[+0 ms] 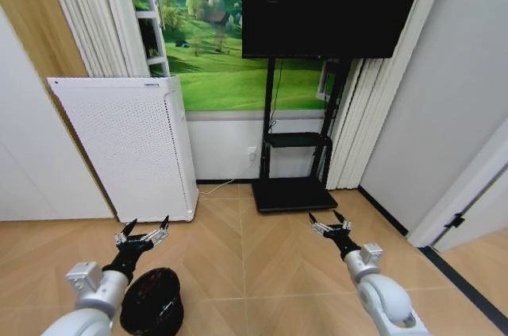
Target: Pick up the trash bin and place the garbage on the floor into it.
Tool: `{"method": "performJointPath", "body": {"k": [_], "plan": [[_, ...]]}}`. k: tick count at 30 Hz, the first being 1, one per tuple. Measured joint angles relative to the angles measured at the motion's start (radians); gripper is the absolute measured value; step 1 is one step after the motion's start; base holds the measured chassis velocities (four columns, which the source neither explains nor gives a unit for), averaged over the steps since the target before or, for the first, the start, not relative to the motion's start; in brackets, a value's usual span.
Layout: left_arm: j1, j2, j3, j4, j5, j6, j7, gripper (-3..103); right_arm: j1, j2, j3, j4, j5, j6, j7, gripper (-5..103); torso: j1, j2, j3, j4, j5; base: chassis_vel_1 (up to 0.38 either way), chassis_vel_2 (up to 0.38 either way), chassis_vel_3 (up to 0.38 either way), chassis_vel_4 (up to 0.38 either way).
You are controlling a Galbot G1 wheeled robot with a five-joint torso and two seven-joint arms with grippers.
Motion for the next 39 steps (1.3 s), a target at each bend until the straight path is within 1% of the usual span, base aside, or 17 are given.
{"method": "performJointPath", "body": {"k": [13, 16, 19, 39], "plan": [[-0.002, 0.000, -0.001, 0.007, -0.003, -0.003, 0.003, 100, 0.000, 0.014, -0.006, -0.008, -0.010, -0.001, 0.000, 100, 0.022, 0.058, 0.036, 0.0000, 0.0000, 0.000, 0.000, 0.000, 0.000], [-0.002, 0.000, -0.001, 0.007, -0.003, -0.003, 0.003, 100, 0.001, 0.014, -0.007, -0.009, -0.010, -0.001, 0.000, 100, 0.024, 0.064, 0.040, 0.0001, 0.0000, 0.000, 0.000, 0.000, 0.000], [-0.003, 0.001, -0.004, 0.009, -0.006, -0.004, 0.004, 100, 0.002, 0.014, -0.008, -0.009, -0.011, -0.004, 0.000, 100, 0.032, 0.085, 0.053, 0.0000, 0.0000, 0.000, 0.000, 0.000, 0.000], [-0.004, 0.007, -0.012, 0.012, -0.018, -0.012, 0.008, 100, 0.013, 0.011, -0.012, 0.000, -0.009, -0.017, 0.010, 100, 0.063, 0.165, 0.102, 0.0000, 0.0000, 0.000, 0.000, 0.000, 0.000]]}}
